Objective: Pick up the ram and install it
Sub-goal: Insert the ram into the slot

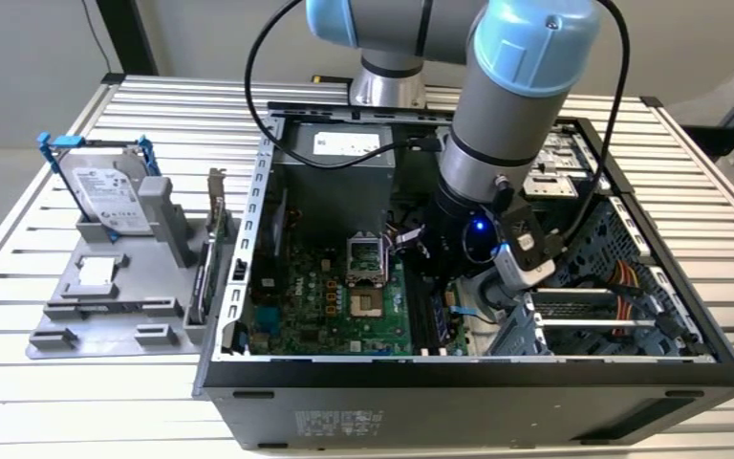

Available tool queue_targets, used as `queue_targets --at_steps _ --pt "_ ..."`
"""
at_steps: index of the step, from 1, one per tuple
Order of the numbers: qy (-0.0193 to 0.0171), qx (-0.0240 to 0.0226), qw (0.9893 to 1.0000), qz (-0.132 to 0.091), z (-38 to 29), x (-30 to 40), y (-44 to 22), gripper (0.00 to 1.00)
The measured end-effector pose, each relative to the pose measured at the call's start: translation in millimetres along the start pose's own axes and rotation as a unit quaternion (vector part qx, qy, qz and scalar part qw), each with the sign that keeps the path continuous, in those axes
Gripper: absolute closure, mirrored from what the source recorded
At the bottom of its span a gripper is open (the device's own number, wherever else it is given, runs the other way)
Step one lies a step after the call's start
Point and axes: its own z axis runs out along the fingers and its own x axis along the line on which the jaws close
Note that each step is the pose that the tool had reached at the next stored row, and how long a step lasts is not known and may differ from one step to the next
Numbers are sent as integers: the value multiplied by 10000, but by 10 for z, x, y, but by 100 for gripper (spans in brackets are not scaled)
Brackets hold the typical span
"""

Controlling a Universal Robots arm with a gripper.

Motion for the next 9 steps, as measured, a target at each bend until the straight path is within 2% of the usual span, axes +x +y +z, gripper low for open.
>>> queue_targets --at_steps 9 --pt "0 -1 10000 0 2 0 0 100"
